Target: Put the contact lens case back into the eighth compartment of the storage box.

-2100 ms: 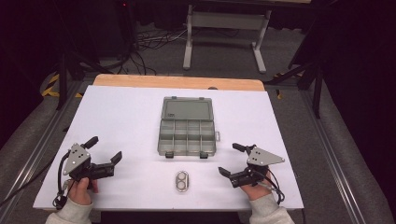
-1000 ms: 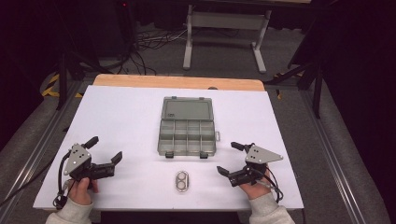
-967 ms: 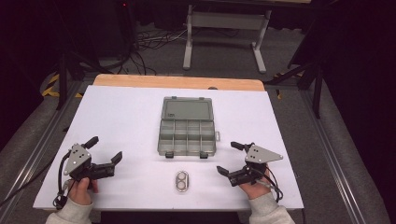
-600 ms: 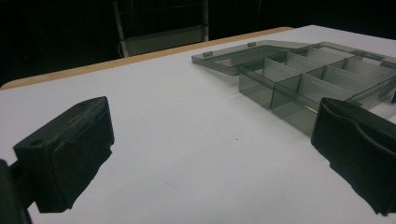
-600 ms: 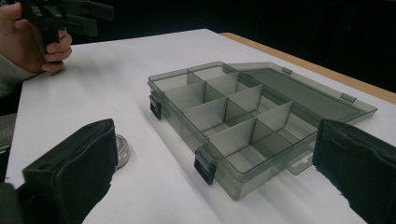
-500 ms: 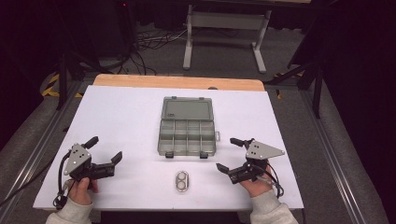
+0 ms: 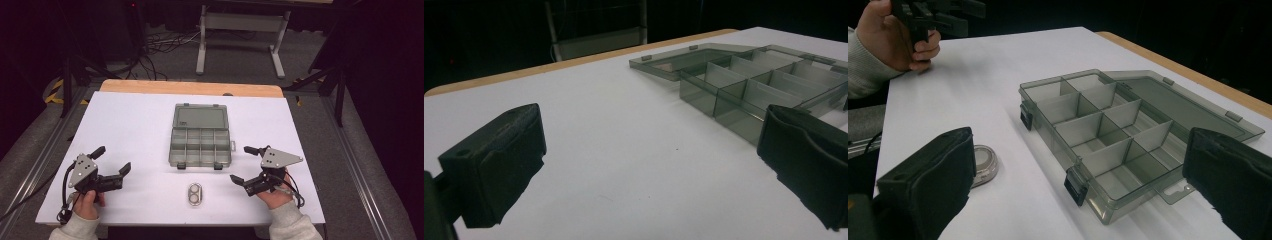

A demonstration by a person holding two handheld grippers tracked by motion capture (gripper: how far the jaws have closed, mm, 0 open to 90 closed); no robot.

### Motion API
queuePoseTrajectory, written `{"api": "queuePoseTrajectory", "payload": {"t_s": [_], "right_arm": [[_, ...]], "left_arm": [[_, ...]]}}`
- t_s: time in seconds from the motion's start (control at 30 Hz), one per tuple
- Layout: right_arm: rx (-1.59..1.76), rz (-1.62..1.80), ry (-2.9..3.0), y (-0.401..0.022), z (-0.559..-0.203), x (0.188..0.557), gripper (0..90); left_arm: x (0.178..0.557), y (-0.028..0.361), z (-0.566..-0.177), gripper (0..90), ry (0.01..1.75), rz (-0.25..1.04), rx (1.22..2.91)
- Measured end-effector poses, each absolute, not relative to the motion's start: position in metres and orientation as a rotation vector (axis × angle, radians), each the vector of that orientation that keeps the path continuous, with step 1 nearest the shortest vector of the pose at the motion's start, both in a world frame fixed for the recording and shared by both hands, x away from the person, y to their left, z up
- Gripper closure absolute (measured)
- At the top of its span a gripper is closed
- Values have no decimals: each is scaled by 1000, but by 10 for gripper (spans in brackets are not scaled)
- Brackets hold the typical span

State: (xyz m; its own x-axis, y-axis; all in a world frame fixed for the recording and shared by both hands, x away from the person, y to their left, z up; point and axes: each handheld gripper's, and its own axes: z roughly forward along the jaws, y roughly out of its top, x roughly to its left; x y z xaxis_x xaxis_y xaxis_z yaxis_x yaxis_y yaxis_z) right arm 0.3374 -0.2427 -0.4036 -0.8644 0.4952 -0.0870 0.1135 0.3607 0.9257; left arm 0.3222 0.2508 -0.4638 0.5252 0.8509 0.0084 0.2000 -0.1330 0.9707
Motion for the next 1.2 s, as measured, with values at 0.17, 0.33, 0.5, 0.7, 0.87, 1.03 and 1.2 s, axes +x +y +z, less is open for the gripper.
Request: {"api": "queuePoseTrajectory", "payload": {"t_s": [0.17,0.33,0.5,0.7,0.87,1.03,1.2], "right_arm": [[508,1501,2312,-240,-401,340,15],[466,1488,2362,-234,-400,343,15],[427,1489,2408,-224,-398,347,15],[385,1482,2447,-210,-394,350,14],[352,1489,2466,-201,-389,352,15],[323,1491,2486,-191,-386,355,14],[298,1494,2507,-178,-384,358,14]], "left_arm": [[322,251,-464,2,908,723,1641],[322,251,-464,2,907,723,1641],[322,251,-464,2,905,722,1642],[322,251,-464,2,904,722,1643],[322,250,-464,2,903,724,1641],[322,250,-464,2,902,723,1641],[322,250,-464,2,902,725,1640]]}}
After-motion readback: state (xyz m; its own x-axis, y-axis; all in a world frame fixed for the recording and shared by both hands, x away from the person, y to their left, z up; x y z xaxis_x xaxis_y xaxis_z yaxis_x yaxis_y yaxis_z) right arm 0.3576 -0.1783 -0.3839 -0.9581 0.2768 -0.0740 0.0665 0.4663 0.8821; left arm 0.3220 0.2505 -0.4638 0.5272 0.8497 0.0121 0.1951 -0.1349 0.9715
